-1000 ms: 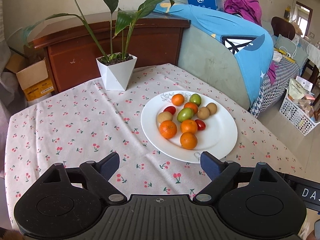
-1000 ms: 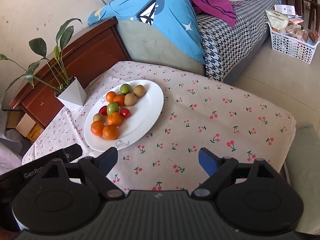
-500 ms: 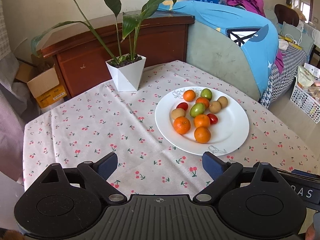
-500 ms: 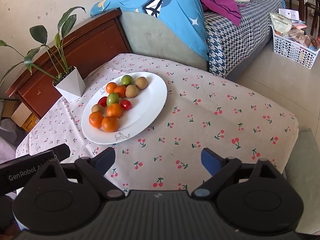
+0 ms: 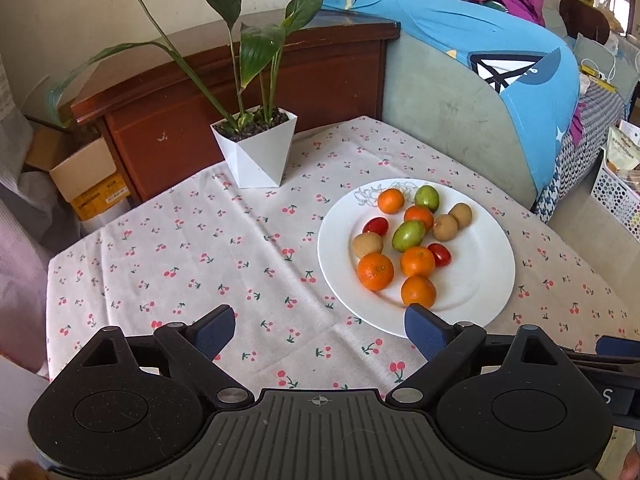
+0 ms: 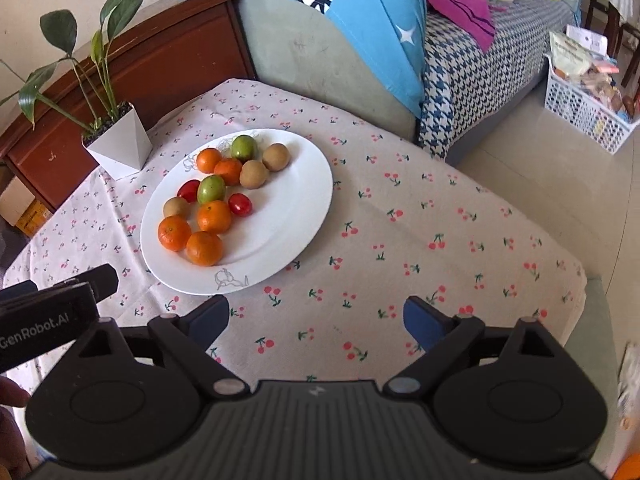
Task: Organize fruits
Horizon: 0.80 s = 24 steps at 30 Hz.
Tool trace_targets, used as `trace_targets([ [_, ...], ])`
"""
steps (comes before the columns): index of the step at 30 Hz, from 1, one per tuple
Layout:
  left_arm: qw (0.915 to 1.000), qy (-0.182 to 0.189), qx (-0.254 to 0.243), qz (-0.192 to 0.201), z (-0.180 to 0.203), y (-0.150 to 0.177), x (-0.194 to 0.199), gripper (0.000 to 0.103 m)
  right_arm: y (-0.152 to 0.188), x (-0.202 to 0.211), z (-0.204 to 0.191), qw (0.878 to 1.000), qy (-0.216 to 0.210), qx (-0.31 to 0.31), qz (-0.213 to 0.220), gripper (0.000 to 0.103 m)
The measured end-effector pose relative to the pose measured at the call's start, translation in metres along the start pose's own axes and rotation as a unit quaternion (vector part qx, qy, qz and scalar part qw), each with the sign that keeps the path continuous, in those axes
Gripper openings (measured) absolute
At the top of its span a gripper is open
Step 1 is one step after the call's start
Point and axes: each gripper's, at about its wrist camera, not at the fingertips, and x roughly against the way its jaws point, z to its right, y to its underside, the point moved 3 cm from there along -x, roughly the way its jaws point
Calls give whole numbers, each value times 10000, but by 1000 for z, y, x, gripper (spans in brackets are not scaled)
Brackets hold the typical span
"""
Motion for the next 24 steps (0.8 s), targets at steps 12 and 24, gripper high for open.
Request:
trace_targets([
  [12, 9986, -137, 387, -336, -10, 0, -25, 93, -16, -21, -12, 9987, 201, 454, -93, 94],
  [24, 9975, -351, 463, -405, -12, -2, -38, 93, -20, -32, -22, 9974, 352, 620, -107, 94],
])
